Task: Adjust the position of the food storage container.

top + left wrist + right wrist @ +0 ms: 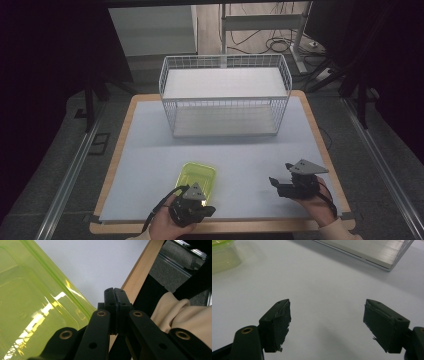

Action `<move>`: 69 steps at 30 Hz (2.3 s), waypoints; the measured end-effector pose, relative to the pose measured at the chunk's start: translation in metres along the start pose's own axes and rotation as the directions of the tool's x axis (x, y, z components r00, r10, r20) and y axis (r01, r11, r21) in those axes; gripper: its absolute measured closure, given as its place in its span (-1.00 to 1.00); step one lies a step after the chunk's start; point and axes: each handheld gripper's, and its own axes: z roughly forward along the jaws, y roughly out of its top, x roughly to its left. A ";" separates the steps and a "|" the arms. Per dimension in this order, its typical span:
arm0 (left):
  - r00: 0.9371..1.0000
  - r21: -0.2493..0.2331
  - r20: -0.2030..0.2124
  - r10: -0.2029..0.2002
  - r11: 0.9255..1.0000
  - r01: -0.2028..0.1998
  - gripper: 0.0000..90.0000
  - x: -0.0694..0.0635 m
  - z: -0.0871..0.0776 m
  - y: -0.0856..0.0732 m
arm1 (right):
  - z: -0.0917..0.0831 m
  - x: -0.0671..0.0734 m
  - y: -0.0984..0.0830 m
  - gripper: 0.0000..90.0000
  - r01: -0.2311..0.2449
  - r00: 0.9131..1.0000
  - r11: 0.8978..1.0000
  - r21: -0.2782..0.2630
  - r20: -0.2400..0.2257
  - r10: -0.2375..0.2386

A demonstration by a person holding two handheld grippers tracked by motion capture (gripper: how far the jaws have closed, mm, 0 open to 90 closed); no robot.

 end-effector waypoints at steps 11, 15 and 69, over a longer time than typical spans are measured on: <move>1.000 0.000 -0.015 -0.024 1.000 0.024 1.00 0.003 -0.007 -0.010 | -0.002 0.001 0.001 -0.51 0.003 1.000 1.000 -0.008 0.004 -0.003; 0.999 -0.002 -0.024 -0.041 0.999 0.041 1.00 0.008 -0.012 -0.014 | -0.003 0.003 0.002 -0.51 -0.001 1.000 1.000 -0.011 -0.002 0.001; 0.966 -0.039 -0.175 -0.191 0.982 0.187 1.00 0.081 -0.058 -0.045 | 0.001 -0.001 0.000 -0.49 -0.003 1.000 1.000 0.001 0.010 0.003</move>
